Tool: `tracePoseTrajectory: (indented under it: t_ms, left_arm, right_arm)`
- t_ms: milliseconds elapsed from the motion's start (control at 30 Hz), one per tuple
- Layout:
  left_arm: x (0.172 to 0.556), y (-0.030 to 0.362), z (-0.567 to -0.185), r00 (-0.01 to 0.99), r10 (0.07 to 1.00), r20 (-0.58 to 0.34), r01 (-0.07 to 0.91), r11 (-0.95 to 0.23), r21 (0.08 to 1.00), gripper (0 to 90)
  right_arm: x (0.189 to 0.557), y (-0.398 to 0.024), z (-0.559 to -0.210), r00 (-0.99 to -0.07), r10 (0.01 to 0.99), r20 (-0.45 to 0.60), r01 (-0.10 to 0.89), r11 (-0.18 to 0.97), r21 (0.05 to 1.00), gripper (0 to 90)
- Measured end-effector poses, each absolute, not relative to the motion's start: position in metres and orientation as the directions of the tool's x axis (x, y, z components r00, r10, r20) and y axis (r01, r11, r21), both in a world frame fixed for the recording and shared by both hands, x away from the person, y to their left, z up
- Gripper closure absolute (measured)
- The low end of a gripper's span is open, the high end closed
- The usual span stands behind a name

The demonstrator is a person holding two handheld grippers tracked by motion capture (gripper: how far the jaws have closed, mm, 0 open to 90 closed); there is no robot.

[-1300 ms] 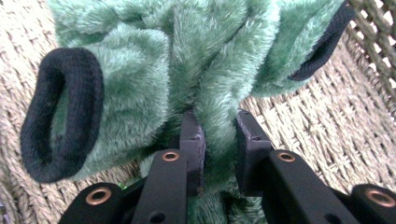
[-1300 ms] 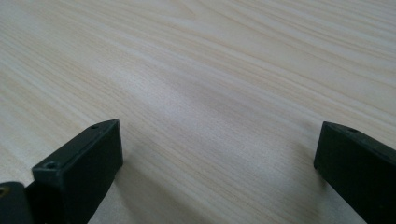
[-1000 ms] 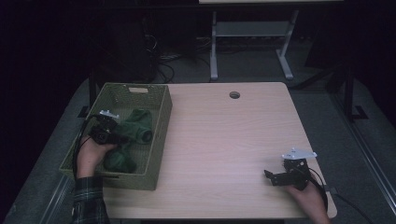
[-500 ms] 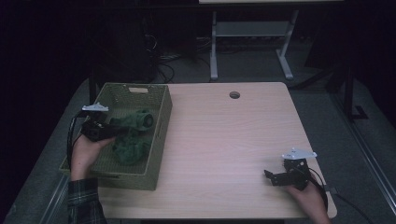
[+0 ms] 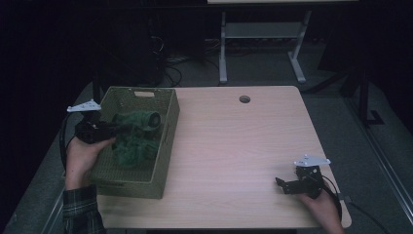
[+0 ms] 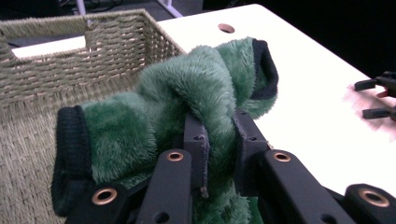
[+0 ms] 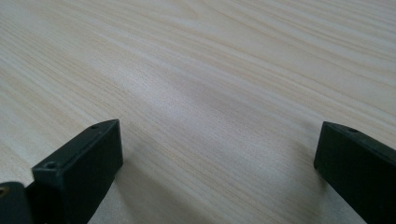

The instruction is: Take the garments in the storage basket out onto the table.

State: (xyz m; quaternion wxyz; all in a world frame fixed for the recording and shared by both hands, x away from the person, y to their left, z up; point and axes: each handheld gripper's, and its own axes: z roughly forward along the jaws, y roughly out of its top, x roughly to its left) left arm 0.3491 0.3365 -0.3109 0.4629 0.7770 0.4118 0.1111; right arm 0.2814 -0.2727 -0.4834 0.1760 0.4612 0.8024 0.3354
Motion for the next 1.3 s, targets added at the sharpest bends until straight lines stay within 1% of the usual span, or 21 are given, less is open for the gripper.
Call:
tracePoseTrajectory:
  t_ms: [467,667,967,1133,1300]
  left_arm:
    - [0.347,0.331,-0.274,0.694,0.688,-0.212,0.474,-0.214,0.854,78.7]
    - [0.344,0.325,-0.256,0.713,0.674,-0.194,0.437,-0.211,0.875,78.8]
    - [0.343,0.303,-0.234,0.742,0.653,-0.155,0.394,-0.237,0.888,78.8]
    - [0.344,0.290,-0.228,0.762,0.629,-0.151,0.373,-0.237,0.897,79.1]
    - [0.346,0.266,-0.220,0.791,0.596,-0.138,0.347,-0.250,0.904,79.6]
  right_arm:
    - [0.281,-0.273,-0.483,-0.513,0.858,0.027,0.622,0.350,0.701,0.9]
    - [0.281,-0.273,-0.483,-0.513,0.858,0.027,0.622,0.349,0.701,0.8]
    - [0.281,-0.273,-0.483,-0.513,0.858,0.026,0.622,0.350,0.701,0.8]
    - [0.281,-0.273,-0.483,-0.514,0.857,0.025,0.621,0.352,0.700,0.8]
    - [0.281,-0.273,-0.483,-0.514,0.857,0.025,0.621,0.352,0.701,0.9]
